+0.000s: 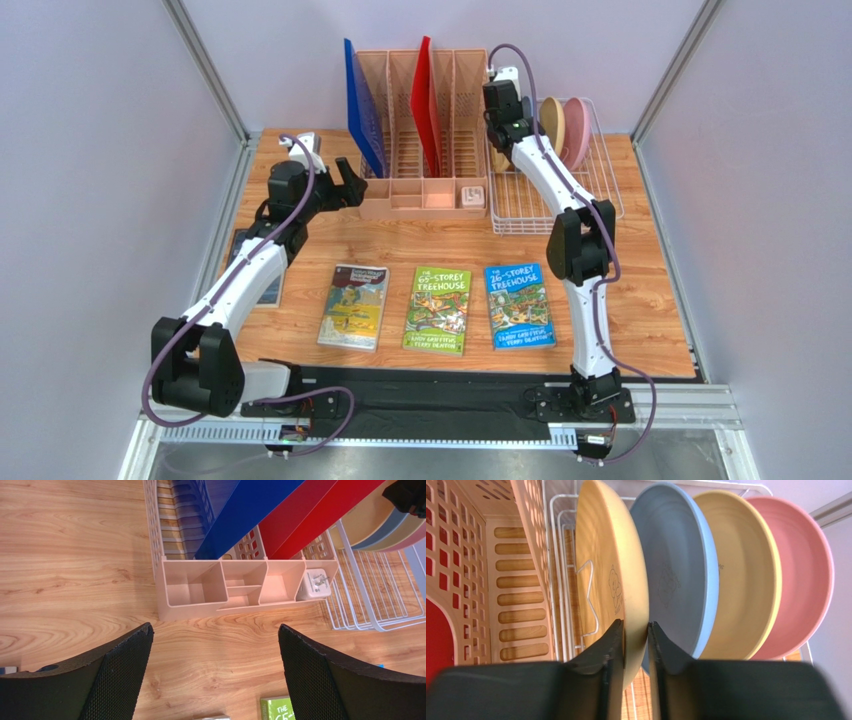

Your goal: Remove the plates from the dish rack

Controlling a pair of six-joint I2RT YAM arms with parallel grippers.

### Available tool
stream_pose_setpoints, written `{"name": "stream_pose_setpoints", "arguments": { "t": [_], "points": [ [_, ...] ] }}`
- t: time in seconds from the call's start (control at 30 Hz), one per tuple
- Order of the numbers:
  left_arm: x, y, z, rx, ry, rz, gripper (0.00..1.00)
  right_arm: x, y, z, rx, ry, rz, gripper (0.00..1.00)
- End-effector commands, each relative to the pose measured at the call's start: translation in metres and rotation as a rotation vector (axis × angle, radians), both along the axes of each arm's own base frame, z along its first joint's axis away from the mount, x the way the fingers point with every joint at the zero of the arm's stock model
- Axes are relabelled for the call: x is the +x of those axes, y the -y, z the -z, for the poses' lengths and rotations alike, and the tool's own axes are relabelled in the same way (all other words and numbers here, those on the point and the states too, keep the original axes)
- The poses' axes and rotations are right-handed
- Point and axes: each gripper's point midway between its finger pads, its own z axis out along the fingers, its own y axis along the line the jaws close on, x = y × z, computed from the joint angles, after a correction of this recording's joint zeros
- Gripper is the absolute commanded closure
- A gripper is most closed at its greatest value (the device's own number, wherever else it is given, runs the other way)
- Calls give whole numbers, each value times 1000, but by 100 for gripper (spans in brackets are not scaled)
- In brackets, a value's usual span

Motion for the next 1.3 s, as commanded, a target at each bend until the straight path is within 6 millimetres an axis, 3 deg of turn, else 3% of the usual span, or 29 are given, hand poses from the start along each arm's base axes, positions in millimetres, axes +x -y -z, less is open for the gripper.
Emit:
{"name": "stream_pose_setpoints", "arguments": {
  "t": [0.0, 0.07, 0.17, 0.33, 0.37, 0.57, 0.6, 0.67, 1.13, 1.17, 1.2, 1.23, 1.27],
  "points": [
    [8, -3, -9, 22, 49, -17, 0, 13, -17, -20, -26, 75, -49, 88],
    [8, -4, -9, 23, 49, -18, 0, 14, -21, -20, -38, 80, -45, 89],
    [7, -4, -7, 25, 43, -18, 0, 16, -25, -13, -56, 75, -41, 100],
    [6, -6, -5, 32, 38, -29, 0, 15, -24, -20, -154, 132, 44, 100],
    [7, -6, -3, 33, 34, -30, 0, 10, -15, -26, -210, 145, 100, 100],
    [7, -7, 1, 23, 10, -43, 0, -10, -1, -72, -293, 294, 286, 100],
    [7, -8, 1, 26, 7, -46, 0, -14, -1, -68, -307, 295, 291, 100],
    [6, -13, 0, 37, 5, -71, 0, -21, 0, -90, -280, 360, 316, 100],
    [-7, -11, -13, 25, 8, -53, 0, -65, 0, -153, -231, 443, 318, 100],
    [-7, -9, -13, 20, 9, -42, 0, -70, -2, -148, -235, 430, 311, 100],
    [-8, -8, -14, 15, 10, -33, 0, -81, -1, -165, -208, 456, 308, 100],
    [-9, -5, -16, 9, 12, -21, 0, -85, -3, -169, -155, 478, 304, 100],
    [-10, -1, -17, -5, 12, 5, 0, -93, -3, -163, -164, 431, 276, 100]
  ]
}}
